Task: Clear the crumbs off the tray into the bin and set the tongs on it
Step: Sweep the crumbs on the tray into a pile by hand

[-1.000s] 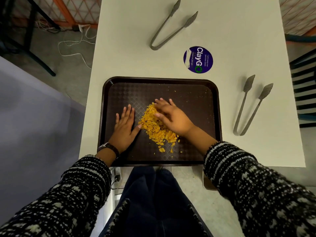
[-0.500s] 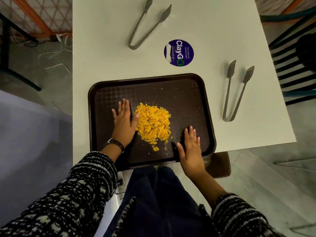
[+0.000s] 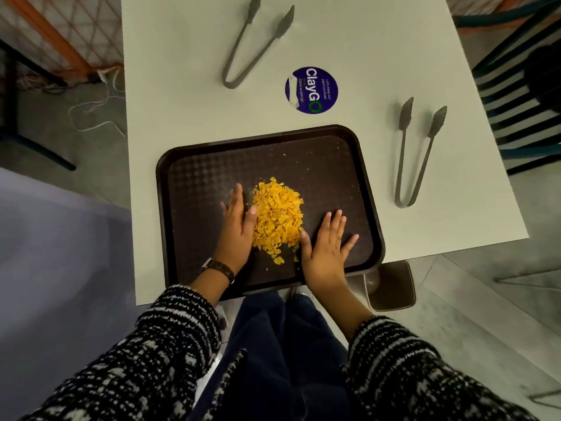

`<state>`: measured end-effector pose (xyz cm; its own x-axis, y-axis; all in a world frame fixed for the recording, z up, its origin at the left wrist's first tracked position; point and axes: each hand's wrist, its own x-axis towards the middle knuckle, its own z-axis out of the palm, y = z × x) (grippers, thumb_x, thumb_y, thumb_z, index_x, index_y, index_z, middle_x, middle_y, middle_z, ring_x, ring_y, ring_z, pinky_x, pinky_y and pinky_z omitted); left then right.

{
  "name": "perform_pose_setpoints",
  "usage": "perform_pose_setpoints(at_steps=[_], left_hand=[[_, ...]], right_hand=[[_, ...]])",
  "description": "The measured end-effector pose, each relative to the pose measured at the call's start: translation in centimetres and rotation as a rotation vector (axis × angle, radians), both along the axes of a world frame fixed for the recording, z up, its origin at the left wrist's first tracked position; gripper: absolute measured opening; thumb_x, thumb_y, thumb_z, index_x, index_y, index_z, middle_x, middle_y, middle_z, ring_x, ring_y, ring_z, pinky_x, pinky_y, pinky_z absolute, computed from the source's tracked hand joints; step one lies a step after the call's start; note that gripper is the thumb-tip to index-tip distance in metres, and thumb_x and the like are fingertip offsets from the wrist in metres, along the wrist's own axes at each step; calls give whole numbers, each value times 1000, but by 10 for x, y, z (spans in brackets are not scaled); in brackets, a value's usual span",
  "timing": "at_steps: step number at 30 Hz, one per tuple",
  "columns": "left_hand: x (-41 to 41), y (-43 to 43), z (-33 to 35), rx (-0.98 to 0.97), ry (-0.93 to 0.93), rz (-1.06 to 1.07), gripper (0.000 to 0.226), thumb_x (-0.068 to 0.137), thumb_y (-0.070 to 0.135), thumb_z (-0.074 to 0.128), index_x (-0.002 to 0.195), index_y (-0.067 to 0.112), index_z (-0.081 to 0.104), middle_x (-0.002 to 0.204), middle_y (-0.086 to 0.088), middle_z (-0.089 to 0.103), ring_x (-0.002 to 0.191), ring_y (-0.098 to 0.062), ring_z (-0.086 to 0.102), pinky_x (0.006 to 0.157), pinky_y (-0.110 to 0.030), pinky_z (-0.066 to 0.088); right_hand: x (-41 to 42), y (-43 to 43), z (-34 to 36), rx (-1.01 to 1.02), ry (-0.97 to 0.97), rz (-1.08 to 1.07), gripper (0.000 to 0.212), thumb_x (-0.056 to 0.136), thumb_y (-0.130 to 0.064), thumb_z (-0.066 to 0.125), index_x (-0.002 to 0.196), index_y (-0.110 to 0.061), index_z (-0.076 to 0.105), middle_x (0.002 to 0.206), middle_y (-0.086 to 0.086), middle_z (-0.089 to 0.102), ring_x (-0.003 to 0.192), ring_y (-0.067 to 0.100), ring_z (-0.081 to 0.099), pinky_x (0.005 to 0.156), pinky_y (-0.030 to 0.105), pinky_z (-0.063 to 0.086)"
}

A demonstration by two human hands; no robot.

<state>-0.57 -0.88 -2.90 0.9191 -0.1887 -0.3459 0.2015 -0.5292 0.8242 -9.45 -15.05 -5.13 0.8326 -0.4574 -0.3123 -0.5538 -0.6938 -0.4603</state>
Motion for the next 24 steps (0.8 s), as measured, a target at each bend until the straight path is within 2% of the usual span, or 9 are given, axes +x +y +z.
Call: perform_pose_setpoints(at_steps=[3, 6, 8, 11, 13, 17, 20, 22, 24], left_hand=[[-6, 24, -1, 34, -8, 3, 59, 97, 36, 34, 149, 23, 9, 158, -1, 5, 145, -24, -9, 116, -39, -2], [-18, 43, 0, 69, 6, -31, 64, 96, 33, 40, 149, 23, 6, 157, 3, 1, 142, -17, -11, 114, -35, -3], [-25, 52, 1, 99, -4, -93, 70, 94, 32, 46, 148, 22, 3, 149, 13, -3, 135, -7, -13, 116, -36, -3], [-33, 59, -4, 177, -75, -260, 94, 80, 54, 50, 147, 19, -6, 147, 12, -11, 136, -5, -17, 116, -32, -9], [-35, 61, -12, 274, -113, -392, 108, 69, 69, 44, 145, 18, -13, 151, 6, -16, 139, -9, -19, 115, -31, -12], [-36, 53, -17, 457, -195, -552, 128, 54, 82, 44, 144, 14, -18, 151, 0, -25, 140, -14, -26, 115, -38, -16], [-30, 46, -19, 528, -201, -591, 139, 49, 82, 51, 144, 11, -20, 151, -3, -29, 139, -16, -30, 114, -40, -22], [-24, 42, -19, 552, -192, -598, 143, 46, 82, 57, 143, 11, -22, 149, -2, -32, 138, -16, -31, 109, -36, -29], [-18, 38, -18, 569, -192, -595, 145, 47, 80, 61, 144, 10, -21, 148, -2, -33, 139, -18, -30, 109, -37, -28]], right_hand=[[17, 21, -3, 46, -53, -30, 90, 83, -68, 5, 148, -5, 1, 158, 13, -9, 144, 21, -18, 109, 40, -26], [32, 39, -2, 141, -129, -6, 93, 81, -70, 3, 148, -5, 1, 158, 12, -10, 144, 19, -18, 109, 30, -27], [38, 46, 3, 284, -184, 54, 86, 86, -64, 16, 148, -8, -2, 158, 7, -13, 143, 14, -18, 111, 24, -24], [39, 40, 10, 385, -223, 145, 75, 95, -45, 36, 148, -11, -5, 156, 1, -18, 143, 11, -17, 116, 29, -15], [36, 20, 11, 312, -205, 220, 85, 90, -54, 41, 149, -11, -4, 157, 3, -17, 143, 12, -17, 115, 31, -15], [23, -39, 11, 60, -42, 551, 114, 69, -76, 46, 149, -13, -6, 157, 5, -18, 143, 15, -21, 114, 40, -18], [16, -80, 13, -25, 81, 734, 123, 63, -79, 52, 148, -18, -12, 155, 1, -23, 142, 14, -25, 117, 46, -15], [14, -98, 13, -54, 127, 815, 126, 61, -79, 54, 148, -18, -12, 155, -1, -24, 142, 13, -26, 117, 44, -15], [16, -108, 12, -82, 142, 867, 127, 60, -80, 54, 149, -18, -11, 155, -1, -23, 142, 13, -24, 117, 41, -16]])
